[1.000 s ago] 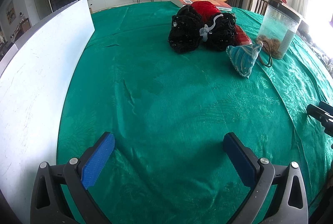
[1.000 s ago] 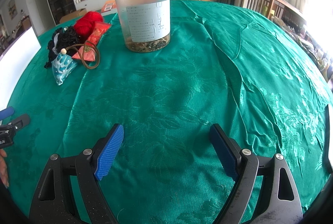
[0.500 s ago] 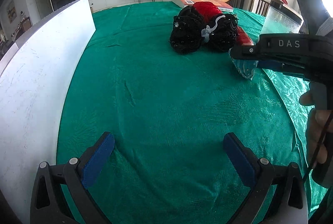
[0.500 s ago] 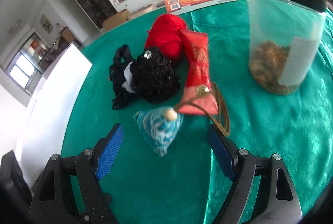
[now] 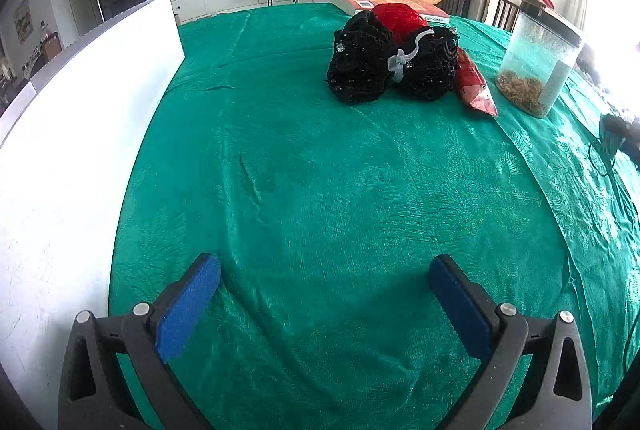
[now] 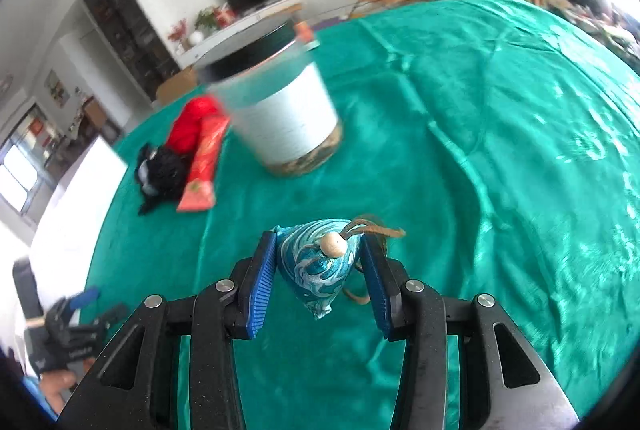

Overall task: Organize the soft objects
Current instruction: 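Reach the right gripper to the teal pouch and close on it, then grasp the black bags with left gripper while right gripper regrasps teal pouch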

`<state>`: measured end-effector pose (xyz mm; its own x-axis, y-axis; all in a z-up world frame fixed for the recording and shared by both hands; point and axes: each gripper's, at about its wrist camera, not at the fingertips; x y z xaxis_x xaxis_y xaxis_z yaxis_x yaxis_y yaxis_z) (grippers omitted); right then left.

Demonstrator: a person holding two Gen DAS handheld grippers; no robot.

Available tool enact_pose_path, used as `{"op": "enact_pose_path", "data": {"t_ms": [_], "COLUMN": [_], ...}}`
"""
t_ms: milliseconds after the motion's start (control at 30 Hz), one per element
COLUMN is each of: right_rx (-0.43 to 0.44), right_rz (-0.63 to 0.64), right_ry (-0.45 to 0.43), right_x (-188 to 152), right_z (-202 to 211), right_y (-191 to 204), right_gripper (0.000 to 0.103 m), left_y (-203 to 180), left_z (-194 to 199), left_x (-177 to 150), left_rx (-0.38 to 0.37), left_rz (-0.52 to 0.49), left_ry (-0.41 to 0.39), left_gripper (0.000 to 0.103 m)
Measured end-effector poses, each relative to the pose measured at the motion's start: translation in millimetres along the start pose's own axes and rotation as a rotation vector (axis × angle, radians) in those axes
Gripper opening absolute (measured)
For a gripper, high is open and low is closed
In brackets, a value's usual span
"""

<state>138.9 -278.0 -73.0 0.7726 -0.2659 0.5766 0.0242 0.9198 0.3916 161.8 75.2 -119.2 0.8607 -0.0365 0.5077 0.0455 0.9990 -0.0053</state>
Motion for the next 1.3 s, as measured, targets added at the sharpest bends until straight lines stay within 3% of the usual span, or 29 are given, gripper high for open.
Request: {"op": "enact_pose_path", "data": {"t_ms": [67,100,133,167,333,500,567,667,733,800,867,933,1033,1100,1133,1167,1300], "right_rx": [0.023,0.028,0.016,-0.011,-0.059,-0.096,-0.123,-0.154,-0.144,-0.130,-0.130,-0.129,-0.114,-0.071,-0.048,-0.034,-0.063], "right_rz": [-0.048,-0.068,-0.080,-0.080,-0.052,0.020,0.062,0.097,0.090,0.081,0.081,0.078,0.050,0.008,-0.020,-0.042,0.022], "right_ry": [-0.049,-0.034,0.005,0.051,0.075,0.041,0.030,0.037,0.047,0.051,0.046,0.037,0.004,-0.032,-0.039,-0.027,0.073], "right_x": [20.8,27.0,29.8,28.7,-13.5,-45.9,-49.6,-52.8,-54.2,-54.6,-53.9,-52.7,-48.7,-39.7,-32.3,-22.3,25.0], "right_z": [-5.1,-12.3,-18.4,-22.3,9.7,32.6,34.2,30.8,28.4,28.3,29.2,30.2,36.5,42.3,42.4,39.0,2.3], "right_y": [-19.6,-26.5,-32.2,-34.7,-32.2,-15.6,-8.5,-4.1,-6.7,-8.8,-9.5,-9.5,-13.8,-22.1,-27.8,-32.4,-32.4], "right_gripper": [0.048,0.054,0.069,0.073,0.073,0.073,0.073,0.073,0.073,0.073,0.073,0.073,0.073,0.073,0.073,0.073,0.074], "left_y": [0.0,0.0,0.0,-0.1,-0.1,-3.5,-8.3,-21.0,-34.6,-47.6,-56.1,-63.7,-73.9,-72.0,-67.3,-62.8,-52.9], "left_z": [0.1,0.0,0.0,0.0,0.0,-3.2,-3.9,7.7,7.2,-2.8,-13.5,-29.9,-65.5,-74.3,-72.2,-70.5,-56.2], "left_x": [0.0,0.0,0.0,0.0,0.0,8.2,25.5,65.4,95.8,123.4,142.1,154.1,160.7,159.9,161.0,161.5,163.9], "left_rx": [0.000,0.000,0.000,0.000,0.001,0.012,-0.067,-0.143,-0.117,-0.038,-0.022,-0.019,0.067,0.043,0.015,-0.028,-0.071], "left_rz": [0.000,0.000,0.000,0.000,0.002,0.034,0.052,0.036,-0.043,-0.109,-0.145,-0.179,-0.228,-0.227,-0.202,-0.171,-0.101], "left_ry": [0.000,0.000,0.000,0.000,0.001,0.022,0.035,-0.037,-0.057,-0.041,-0.029,0.003,0.078,0.079,0.063,0.061,0.044], "left_gripper": [0.103,0.103,0.103,0.103,0.103,0.103,0.103,0.103,0.103,0.103,0.103,0.103,0.103,0.102,0.088,0.063,0.053]}}
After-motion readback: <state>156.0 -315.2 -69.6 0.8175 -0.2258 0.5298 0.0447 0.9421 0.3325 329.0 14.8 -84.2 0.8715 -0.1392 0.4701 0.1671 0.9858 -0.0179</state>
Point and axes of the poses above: each gripper's, at about its wrist camera, not at the fingertips, and z roughly against the way its jaws point, y to its left, x to its top, and after that the axes turned 5 degrees about y, right-handed
